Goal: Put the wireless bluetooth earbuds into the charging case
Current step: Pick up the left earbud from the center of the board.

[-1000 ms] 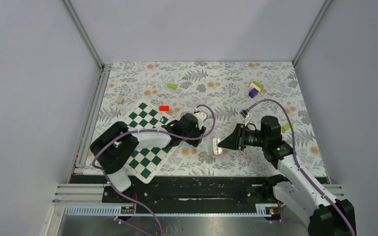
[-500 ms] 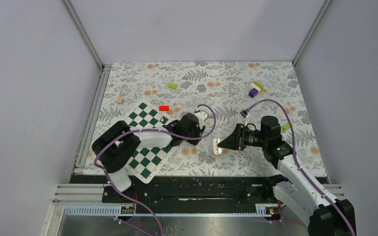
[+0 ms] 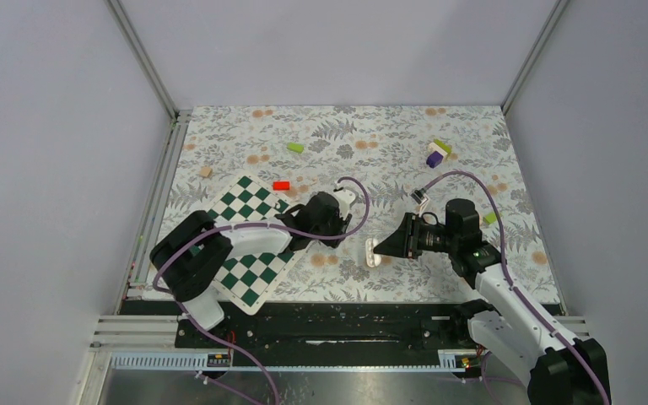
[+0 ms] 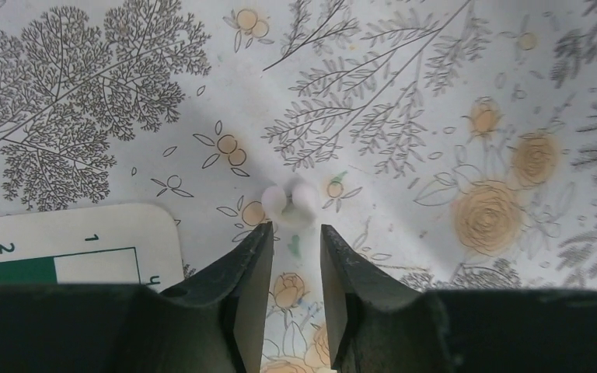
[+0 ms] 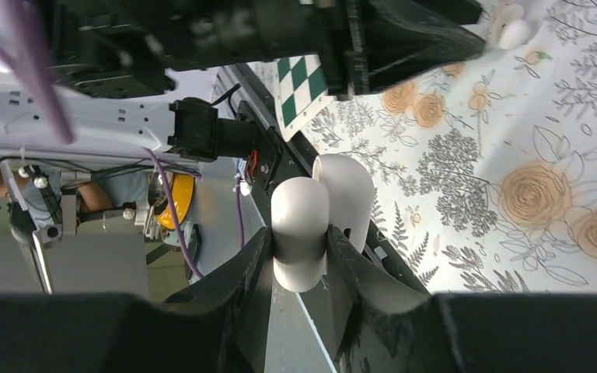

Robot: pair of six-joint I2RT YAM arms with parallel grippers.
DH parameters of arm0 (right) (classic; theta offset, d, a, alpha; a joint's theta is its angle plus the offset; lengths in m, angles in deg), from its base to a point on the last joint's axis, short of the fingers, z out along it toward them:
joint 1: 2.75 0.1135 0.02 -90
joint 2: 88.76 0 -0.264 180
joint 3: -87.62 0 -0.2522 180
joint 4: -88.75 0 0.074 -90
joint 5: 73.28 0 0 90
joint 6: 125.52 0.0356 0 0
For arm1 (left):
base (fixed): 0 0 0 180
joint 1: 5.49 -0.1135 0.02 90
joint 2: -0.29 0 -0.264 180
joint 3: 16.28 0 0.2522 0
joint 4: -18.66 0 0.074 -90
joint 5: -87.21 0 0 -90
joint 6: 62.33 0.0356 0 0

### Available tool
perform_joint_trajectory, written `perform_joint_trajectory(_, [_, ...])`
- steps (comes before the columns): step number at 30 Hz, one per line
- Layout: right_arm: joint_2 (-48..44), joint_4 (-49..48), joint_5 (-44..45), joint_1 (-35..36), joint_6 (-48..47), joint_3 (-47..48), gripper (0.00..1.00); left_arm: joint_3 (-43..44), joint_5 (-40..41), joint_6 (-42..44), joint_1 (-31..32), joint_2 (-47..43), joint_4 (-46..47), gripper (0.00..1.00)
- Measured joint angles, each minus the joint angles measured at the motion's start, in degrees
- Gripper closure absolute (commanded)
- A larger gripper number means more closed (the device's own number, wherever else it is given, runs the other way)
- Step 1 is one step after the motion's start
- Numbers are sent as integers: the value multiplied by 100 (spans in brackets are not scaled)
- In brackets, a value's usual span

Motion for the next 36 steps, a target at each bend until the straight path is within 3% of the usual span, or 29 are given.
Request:
perform_joint_trajectory(6, [203,321,236,-17,-2,98,100,87,-291,168,0,-455,-293,74])
perform_joint_trajectory(13, [542,391,280,-76,-2,184,100,269,-579,542,0,-822,-807,70])
perform_joint_trajectory(15, [584,417,284,-98,0,184,100,289,-564,616,0,-916,-953,66])
perform_joint_trajectory(20, [590,435,378,-136,2,184,100,509,-387,540,0,-793,-1196,38])
perform_joint_trajectory(22, [588,437,385,-153,2,184,100,614,-264,339,0,-597,-1202,33])
perform_joint_trajectory(31, [588,507,382,-184,2,210,100,654,492,-1025,116,118,-1263,37])
perform_joint_trajectory(36, [592,538,382,-186,0,273,100,789,949,-1539,400,341,-1274,46])
